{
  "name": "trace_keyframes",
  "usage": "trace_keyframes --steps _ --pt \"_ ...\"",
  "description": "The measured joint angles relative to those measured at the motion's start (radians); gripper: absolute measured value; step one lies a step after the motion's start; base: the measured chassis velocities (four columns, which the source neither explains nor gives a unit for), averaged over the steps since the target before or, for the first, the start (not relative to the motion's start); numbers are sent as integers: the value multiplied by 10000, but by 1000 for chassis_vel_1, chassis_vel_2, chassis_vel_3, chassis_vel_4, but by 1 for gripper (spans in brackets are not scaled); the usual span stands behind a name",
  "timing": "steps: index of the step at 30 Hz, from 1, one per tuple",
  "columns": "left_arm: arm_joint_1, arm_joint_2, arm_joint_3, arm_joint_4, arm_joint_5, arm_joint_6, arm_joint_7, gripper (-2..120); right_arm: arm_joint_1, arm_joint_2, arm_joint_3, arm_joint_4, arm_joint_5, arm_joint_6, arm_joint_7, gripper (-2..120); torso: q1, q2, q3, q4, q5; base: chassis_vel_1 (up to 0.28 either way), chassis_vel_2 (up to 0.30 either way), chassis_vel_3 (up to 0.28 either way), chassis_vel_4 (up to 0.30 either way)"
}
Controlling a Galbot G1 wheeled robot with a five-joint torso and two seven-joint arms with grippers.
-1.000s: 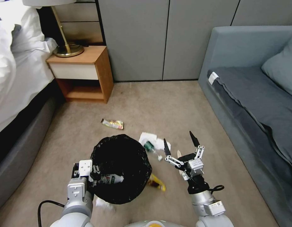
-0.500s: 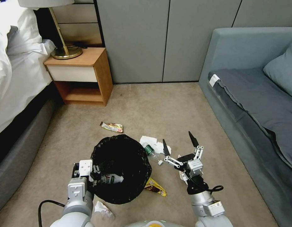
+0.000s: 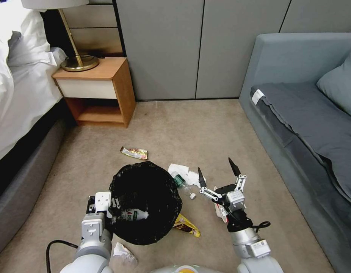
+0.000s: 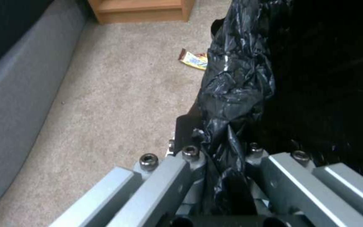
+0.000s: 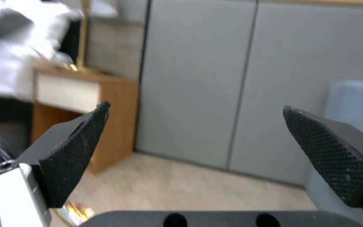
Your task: Pick up the trash bin, then pick up the garbage from the floor and place it into the trash bin.
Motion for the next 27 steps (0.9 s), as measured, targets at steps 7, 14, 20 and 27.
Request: trace_keyframes --steps 7,14,20,27 --pt "22 8 -54 0 0 13 -10 1 110 -533 -233 82 377 -1957 742 100 0 0 1 1 1 0 0 0 0" --pt "57 5 -60 0 0 15 -11 1 313 -880 -570 42 1428 -4180 1259 100 0 0 1 0 -1 0 0 0 0" --pt "93 12 -60 -8 4 15 -11 1 803 -1342 -584 -581 2277 -6104 1330 100 0 0 1 1 1 0 0 0 0" --pt "144 14 -58 -29 20 11 -10 1 1545 -1669 -716 -2027 2864 -6662 1020 100 0 0 1 1 0 0 0 0 0"
